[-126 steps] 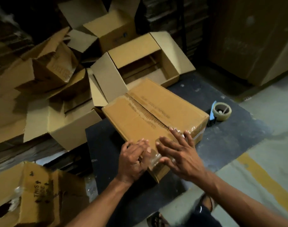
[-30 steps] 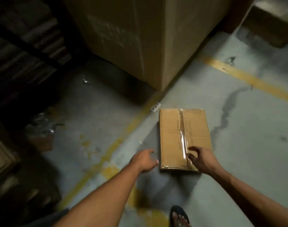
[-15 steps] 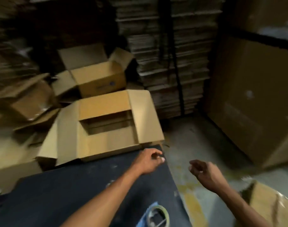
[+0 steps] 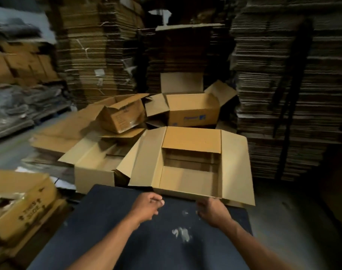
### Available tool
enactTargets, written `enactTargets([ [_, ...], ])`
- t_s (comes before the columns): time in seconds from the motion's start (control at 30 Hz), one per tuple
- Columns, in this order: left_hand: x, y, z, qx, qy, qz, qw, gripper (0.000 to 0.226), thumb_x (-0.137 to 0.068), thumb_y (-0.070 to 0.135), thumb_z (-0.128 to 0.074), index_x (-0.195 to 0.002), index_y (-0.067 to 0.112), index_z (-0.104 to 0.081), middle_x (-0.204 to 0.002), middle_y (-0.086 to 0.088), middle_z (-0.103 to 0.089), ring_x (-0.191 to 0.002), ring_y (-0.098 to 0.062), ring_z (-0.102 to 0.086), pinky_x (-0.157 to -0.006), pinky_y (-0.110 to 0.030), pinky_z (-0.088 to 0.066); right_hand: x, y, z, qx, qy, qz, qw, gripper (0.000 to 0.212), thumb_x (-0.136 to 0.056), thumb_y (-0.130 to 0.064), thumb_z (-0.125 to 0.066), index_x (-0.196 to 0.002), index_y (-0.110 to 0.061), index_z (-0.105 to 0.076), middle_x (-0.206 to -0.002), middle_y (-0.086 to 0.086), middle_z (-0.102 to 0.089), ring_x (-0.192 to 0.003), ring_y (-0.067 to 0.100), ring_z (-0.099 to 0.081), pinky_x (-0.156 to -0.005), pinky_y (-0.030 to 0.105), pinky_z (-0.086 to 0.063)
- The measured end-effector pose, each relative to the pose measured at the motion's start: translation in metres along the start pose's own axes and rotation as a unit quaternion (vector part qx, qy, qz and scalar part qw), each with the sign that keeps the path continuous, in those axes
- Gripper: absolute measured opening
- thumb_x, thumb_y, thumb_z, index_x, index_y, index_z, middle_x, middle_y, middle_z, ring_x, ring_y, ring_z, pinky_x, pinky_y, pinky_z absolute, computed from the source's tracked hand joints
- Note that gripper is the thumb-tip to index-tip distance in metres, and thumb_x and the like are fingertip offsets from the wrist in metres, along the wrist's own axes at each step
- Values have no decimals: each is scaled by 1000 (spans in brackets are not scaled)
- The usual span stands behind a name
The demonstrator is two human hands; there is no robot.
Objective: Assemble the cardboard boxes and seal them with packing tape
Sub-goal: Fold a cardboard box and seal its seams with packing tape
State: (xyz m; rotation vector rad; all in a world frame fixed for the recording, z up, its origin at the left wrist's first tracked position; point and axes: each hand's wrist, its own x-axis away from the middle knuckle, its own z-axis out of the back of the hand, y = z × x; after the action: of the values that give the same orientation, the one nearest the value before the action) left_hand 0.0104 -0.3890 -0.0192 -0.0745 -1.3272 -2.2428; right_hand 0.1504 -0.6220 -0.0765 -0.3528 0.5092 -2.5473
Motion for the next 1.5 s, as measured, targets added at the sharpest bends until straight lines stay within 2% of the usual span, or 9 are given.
enactTargets([
  [0.1,-29,-31,14,5,3,25,1000,16,-98,30,-71,-113,27,-71,-106,6,-74,-87,-14,-76,-76,-35,-62,-36,-16,-28,13,-20,0,1000,40,-89,-38,-64,-128,-31,-69,-121,-5,-74,-113,24,-68,-91,32,-54],
  [0.27,-107,-63,32,-18,-59,-15,998,23,-95,32,-74,-118,27,-72,-104,9,-75,-88,-6,-73,-80,-22,-57,-111,-41,-62,70,-48,-35,996,42,-93,-37,-60,-135,-32,-63,-130,2,-68,-119,25,-64,-96,34,-52],
  [0.53,-229,-122,56,98,-52,42,993,18,-100,26,-68,-118,24,-68,-106,3,-72,-82,-15,-73,-62,-20,-51,-241,-73,-123,213,-127,-48,968,71,-99,-42,-59,-160,-31,-25,-150,6,-52,-144,32,-39,-112,55,-34],
  [0.67,-242,-151,60,131,-72,64,987,23,-101,27,-67,-122,21,-68,-108,1,-71,-87,-14,-73,-68,-22,-52,-256,-70,-134,267,-131,-28,954,30,-101,-25,-54,-127,-38,-59,-118,4,-68,-113,30,-65,-99,45,-44],
  [0.9,-232,-124,77,180,-43,45,982,19,-100,27,-68,-118,21,-71,-105,0,-73,-89,-18,-72,-64,-23,-53,-238,-106,-41,230,-76,17,970,18,-99,-26,-60,-117,-30,-62,-90,-7,-64,-82,17,-68,-66,32,-54],
  [1.13,-163,-67,89,260,-15,42,965,24,-98,46,-66,-106,24,-73,-102,0,-75,-92,-18,-68,-73,-34,-54,-162,-155,80,113,-49,55,991,31,-97,-18,-64,-128,-19,-63,-114,0,-66,-108,22,-64,-89,34,-53],
  [1.27,-87,-78,95,278,59,29,958,52,-87,68,-68,-101,18,-75,-83,-2,-65,-68,-13,-56,-60,-33,-49,-83,-164,66,81,-106,97,986,41,-96,-18,-67,-137,-23,-59,-122,-6,-63,-116,16,-62,-92,28,-51],
  [1.37,-26,-99,97,384,122,71,912,67,-74,77,-69,-112,22,-71,-97,-5,-68,-78,-19,-60,-65,-39,-54,-25,-172,26,93,-131,150,976,44,-96,-21,-67,-138,-26,-58,-123,-6,-64,-114,13,-63,-89,26,-55],
  [1.5,44,-130,95,464,232,126,845,31,-93,43,-75,-117,31,-61,-121,-5,-66,-108,-26,-60,-93,-52,-55,37,-184,-48,138,-140,229,953,40,-94,-21,-67,-133,-28,-60,-115,-2,-70,-102,17,-67,-84,34,-58],
])
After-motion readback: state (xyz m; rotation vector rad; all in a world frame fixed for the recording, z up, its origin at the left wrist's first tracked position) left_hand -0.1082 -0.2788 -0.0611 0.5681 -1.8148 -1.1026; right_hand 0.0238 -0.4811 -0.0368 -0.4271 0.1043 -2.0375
